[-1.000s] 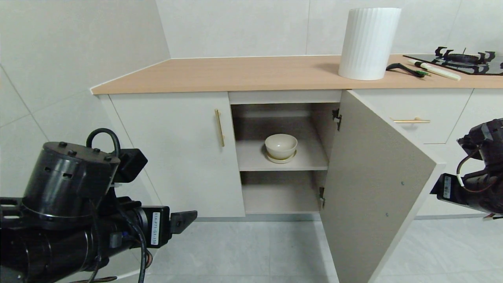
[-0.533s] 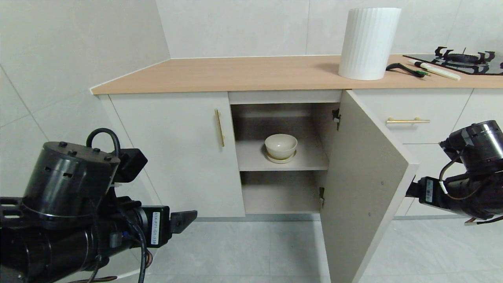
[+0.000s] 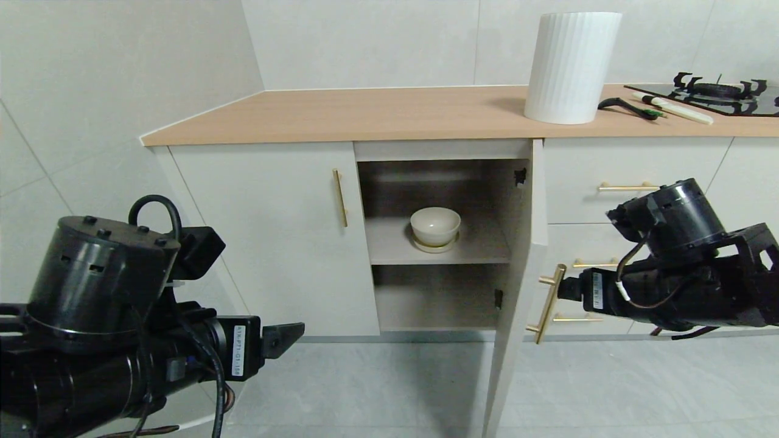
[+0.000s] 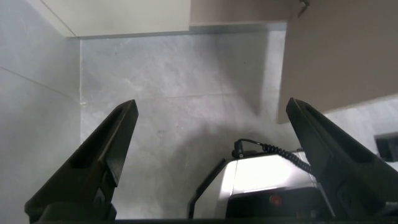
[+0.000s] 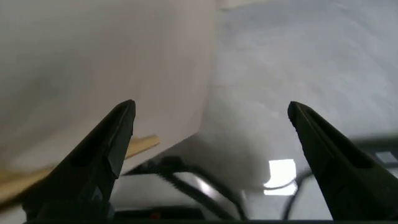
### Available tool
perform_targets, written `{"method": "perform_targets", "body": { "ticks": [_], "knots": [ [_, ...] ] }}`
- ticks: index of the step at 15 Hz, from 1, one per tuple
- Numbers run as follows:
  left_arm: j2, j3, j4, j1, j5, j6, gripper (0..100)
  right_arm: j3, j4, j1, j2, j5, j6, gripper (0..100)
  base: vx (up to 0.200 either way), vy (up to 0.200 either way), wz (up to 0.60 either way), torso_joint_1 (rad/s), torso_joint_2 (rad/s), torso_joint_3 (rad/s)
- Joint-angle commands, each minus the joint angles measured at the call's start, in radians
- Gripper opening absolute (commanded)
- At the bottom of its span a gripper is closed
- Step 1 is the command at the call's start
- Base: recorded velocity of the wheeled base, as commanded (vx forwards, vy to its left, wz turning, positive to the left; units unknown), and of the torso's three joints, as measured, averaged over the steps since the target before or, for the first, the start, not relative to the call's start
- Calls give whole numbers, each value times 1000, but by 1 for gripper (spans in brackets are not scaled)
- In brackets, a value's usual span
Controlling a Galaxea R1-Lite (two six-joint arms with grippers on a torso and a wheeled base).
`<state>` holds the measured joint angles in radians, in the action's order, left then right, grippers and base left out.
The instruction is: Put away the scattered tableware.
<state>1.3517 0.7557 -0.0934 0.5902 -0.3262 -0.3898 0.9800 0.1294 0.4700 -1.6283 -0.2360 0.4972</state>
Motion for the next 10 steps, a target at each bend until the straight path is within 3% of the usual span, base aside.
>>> {"method": "perform_targets", "body": {
  "ticks": [1, 4, 10],
  "knots": [
    [-3, -1, 0, 0, -1, 0, 100, 43, -1, 56, -59, 24, -2, 100, 0, 0, 0, 0, 0, 0],
    [-13, -4, 0, 3, -4, 19, 100, 135, -1, 87, -154, 83, -11, 100, 0, 0, 0, 0, 0, 0],
    [-14, -4, -2, 11, -4, 20, 100, 325, 1, 87, -332, 90, -34, 100, 0, 0, 0, 0, 0, 0]
  ]
}}
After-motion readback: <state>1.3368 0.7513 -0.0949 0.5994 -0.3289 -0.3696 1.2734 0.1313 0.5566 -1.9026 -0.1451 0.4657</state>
